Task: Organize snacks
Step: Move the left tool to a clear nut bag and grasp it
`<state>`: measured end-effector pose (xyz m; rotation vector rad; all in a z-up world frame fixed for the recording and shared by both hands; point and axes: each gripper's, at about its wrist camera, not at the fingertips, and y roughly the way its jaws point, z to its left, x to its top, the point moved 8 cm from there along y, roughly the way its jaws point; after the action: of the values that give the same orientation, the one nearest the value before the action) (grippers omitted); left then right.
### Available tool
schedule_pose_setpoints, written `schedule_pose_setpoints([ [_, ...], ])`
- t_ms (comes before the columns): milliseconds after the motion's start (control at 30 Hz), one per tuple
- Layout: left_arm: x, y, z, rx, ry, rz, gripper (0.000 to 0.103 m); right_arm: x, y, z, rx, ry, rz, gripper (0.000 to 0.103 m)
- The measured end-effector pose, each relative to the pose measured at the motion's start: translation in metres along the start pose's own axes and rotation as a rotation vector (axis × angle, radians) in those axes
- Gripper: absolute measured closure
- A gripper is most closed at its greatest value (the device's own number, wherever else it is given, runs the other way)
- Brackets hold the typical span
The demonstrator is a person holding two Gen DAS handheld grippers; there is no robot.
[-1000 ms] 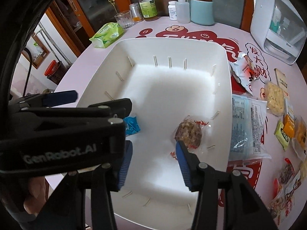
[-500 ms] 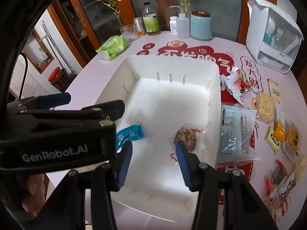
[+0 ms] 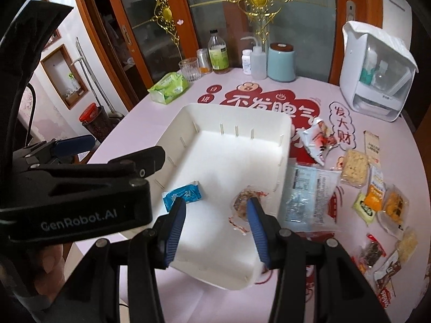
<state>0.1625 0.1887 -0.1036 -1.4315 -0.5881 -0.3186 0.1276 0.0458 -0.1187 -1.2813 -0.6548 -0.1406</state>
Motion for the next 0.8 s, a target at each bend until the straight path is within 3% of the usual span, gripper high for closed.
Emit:
schedule_pose_setpoints([
  [433,-0.03,-0.031,-0.091,-0.027,0.028,-0.018,0.001,-0.039,-0.059,-0.075,-0.031,0.021,-0.041,0.055],
  [800,-0.049,-0.053,-0.19,-0.078,0.105,-0.102,0.001,-0.085,-0.097,-0.16,-0.097,0.115,-0.059,0.055],
])
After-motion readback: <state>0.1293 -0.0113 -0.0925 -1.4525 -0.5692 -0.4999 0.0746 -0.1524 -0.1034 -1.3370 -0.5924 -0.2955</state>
